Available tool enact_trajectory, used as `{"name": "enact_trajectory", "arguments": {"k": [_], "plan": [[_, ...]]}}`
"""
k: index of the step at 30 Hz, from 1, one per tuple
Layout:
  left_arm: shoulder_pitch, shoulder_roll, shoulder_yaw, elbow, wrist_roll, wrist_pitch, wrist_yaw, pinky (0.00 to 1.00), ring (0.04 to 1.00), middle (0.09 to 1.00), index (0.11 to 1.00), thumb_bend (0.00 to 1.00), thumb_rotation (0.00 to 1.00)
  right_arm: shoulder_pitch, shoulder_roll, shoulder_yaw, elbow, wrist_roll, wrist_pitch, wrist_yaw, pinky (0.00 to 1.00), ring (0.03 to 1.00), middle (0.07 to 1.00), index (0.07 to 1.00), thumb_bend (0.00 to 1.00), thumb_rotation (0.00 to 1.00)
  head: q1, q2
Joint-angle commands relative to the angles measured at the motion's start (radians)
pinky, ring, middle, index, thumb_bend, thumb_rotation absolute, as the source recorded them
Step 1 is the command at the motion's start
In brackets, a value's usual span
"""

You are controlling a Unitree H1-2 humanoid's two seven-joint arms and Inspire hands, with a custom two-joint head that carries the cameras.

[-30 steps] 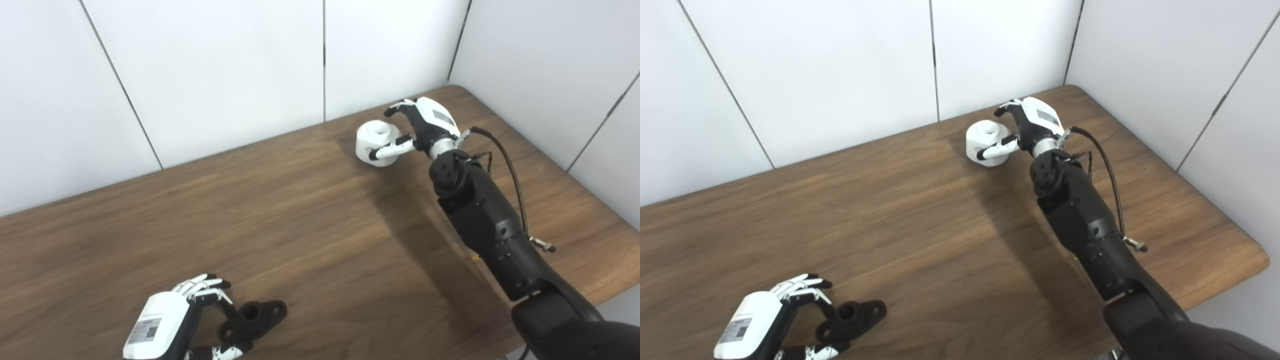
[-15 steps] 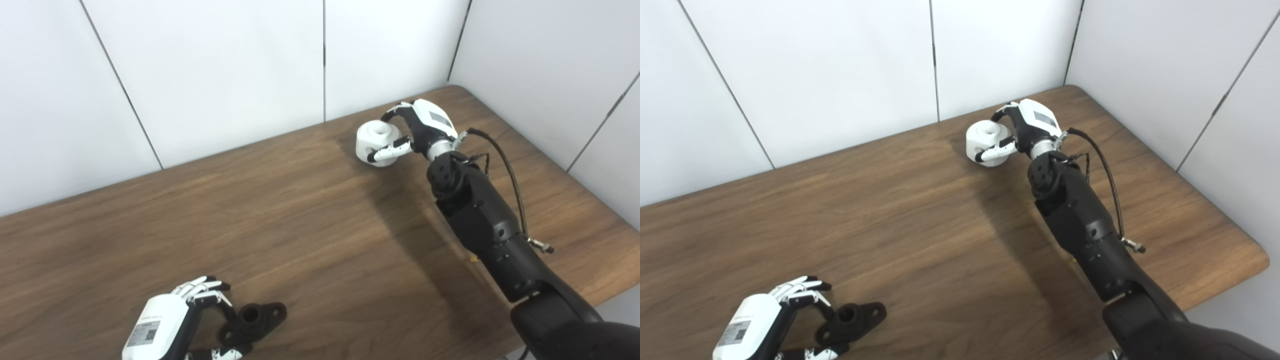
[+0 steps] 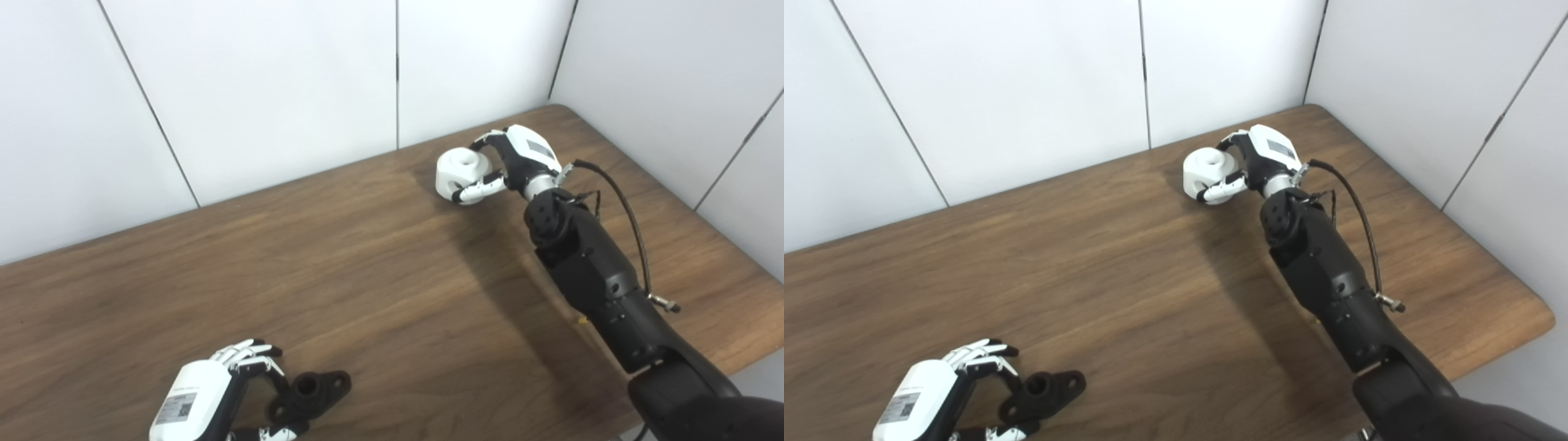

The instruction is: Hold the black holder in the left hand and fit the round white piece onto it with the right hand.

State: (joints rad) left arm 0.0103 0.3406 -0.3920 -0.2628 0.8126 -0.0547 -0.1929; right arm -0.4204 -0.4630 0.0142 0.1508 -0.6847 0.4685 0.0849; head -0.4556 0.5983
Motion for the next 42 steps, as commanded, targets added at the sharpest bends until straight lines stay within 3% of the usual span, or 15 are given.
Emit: {"name": "enact_trajectory", "arguments": {"k": [1,10,18,21,24,36,42], "plan": [[0.031,0.031,-0.008,0.016,0.015,0.021,-0.06,0.83,0.857,0.775,0.487,0.52,0.05,-0.033,-0.03,-0.006,-0.023,-0.005,-0.002,-0.016,0.95,0.986,0.903,0.716,0.82,0.32,0.0,0.001],[0.032,0.031,-0.005,0.014,0.014,0.02,-0.061,0.83,0.859,0.776,0.487,0.52,0.05,-0.035,-0.029,-0.001,-0.024,-0.002,-0.004,-0.017,0.94,0.987,0.904,0.706,0.81,0.3,-0.001,0.005],[0.031,0.031,-0.006,0.011,0.015,0.024,-0.071,0.83,0.862,0.778,0.487,0.52,0.05,-0.033,-0.032,0.0,-0.022,0.015,-0.045,-0.053,0.91,0.958,0.874,0.619,0.79,0.22,0.0,0.007],[0.031,0.03,-0.005,0.011,0.017,0.025,-0.071,0.83,0.86,0.777,0.487,0.52,0.05,-0.03,-0.031,-0.001,-0.021,0.02,-0.059,-0.072,0.91,0.95,0.86,0.505,0.56,0.15,0.0,0.007],[0.03,0.031,-0.006,0.009,0.019,0.029,-0.077,0.83,0.862,0.778,0.487,0.52,0.05,-0.03,-0.032,0.001,-0.018,0.022,-0.065,-0.081,0.91,0.949,0.857,0.49,0.53,0.15,0.0,0.007],[0.033,0.028,-0.008,0.007,0.022,0.026,-0.075,0.83,0.86,0.777,0.487,0.52,0.05,-0.016,-0.041,0.011,-0.017,0.022,-0.086,-0.113,0.88,0.932,0.841,0.483,0.52,0.14,0.012,0.015],[0.032,0.018,-0.013,-0.006,0.031,0.038,-0.085,0.83,0.86,0.778,0.487,0.52,0.05,0.014,-0.05,0.015,-0.083,0.023,-0.084,-0.095,0.86,0.923,0.836,0.484,0.52,0.14,0.051,0.029]]}}
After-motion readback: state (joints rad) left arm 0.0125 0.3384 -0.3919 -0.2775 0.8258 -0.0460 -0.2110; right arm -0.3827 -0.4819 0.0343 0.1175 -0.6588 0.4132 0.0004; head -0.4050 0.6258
